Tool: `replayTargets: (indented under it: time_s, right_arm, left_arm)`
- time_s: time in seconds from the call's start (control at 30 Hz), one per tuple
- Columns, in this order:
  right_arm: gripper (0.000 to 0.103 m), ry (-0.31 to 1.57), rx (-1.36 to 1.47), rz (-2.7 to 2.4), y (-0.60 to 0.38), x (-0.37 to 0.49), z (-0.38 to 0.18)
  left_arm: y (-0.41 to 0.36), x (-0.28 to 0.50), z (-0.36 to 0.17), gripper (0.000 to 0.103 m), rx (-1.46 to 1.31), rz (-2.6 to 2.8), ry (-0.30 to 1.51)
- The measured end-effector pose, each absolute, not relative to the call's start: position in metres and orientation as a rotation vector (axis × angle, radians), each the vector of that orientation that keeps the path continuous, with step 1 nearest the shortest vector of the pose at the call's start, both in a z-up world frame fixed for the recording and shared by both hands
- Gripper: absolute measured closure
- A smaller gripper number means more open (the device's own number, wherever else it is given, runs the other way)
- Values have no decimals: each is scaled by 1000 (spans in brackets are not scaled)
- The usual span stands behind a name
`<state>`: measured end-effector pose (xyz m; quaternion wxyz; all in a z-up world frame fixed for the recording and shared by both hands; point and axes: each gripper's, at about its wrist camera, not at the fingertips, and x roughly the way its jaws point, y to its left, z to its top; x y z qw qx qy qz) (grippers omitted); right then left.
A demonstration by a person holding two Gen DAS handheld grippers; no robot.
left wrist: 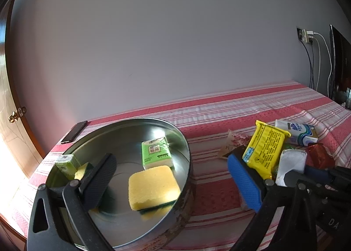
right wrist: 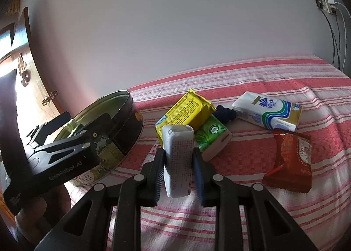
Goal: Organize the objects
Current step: 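Grasp the yellow snack packet with left tool while right tool grasps white wrapped pack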
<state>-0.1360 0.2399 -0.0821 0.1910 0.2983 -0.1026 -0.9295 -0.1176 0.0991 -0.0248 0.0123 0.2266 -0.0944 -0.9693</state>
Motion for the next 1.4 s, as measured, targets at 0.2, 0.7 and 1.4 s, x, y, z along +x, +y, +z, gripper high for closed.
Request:
replayTargets:
  time_s: [0.2,0.7,1.4]
  right_arm:
    - [76,-267,790,-2648,248,-133,-73]
    - [76,-229,732,-2863,299,-166,-64]
    - [78,-253,820,-2835,305,-190,-72]
  left_arm:
    - [111,-120,-24,0,703,-3032,-320]
    - [166,-150,-33,0,808,-3122,-408]
    - [181,-151,-35,0,836,-3281,-379]
